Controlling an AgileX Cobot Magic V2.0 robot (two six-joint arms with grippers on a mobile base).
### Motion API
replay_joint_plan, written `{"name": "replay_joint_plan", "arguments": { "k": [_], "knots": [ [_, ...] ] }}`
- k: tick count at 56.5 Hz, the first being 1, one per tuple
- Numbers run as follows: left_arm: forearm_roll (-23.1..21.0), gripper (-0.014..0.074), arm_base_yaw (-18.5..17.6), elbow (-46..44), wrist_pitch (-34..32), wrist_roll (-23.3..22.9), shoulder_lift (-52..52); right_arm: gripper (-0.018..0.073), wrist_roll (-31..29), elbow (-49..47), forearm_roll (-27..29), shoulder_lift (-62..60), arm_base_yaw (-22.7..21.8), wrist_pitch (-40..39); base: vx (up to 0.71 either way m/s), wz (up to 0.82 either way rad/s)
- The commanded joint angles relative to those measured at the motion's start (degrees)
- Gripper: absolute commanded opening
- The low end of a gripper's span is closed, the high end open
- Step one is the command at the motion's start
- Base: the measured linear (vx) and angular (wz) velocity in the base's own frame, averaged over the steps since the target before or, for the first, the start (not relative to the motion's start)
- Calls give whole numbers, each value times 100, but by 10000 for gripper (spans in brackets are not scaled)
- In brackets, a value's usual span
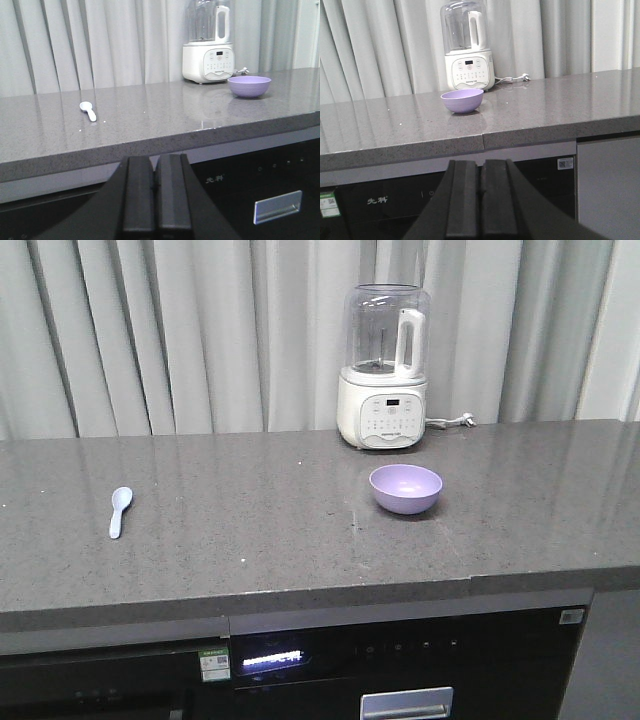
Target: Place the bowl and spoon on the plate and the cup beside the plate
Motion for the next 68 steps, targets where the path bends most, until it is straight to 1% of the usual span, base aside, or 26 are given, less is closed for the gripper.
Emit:
{"name": "replay_joint_plan", "arguments": {
  "k": [1,68],
  "knots": [
    [-54,0,6,-147,-446,-1,-94,-6,-10,14,-51,-27,-35,-512,25,3],
    [-54,0,6,-147,-446,-1,-94,-6,-10,14,-51,-27,-35,-512,32,9]
  ]
}}
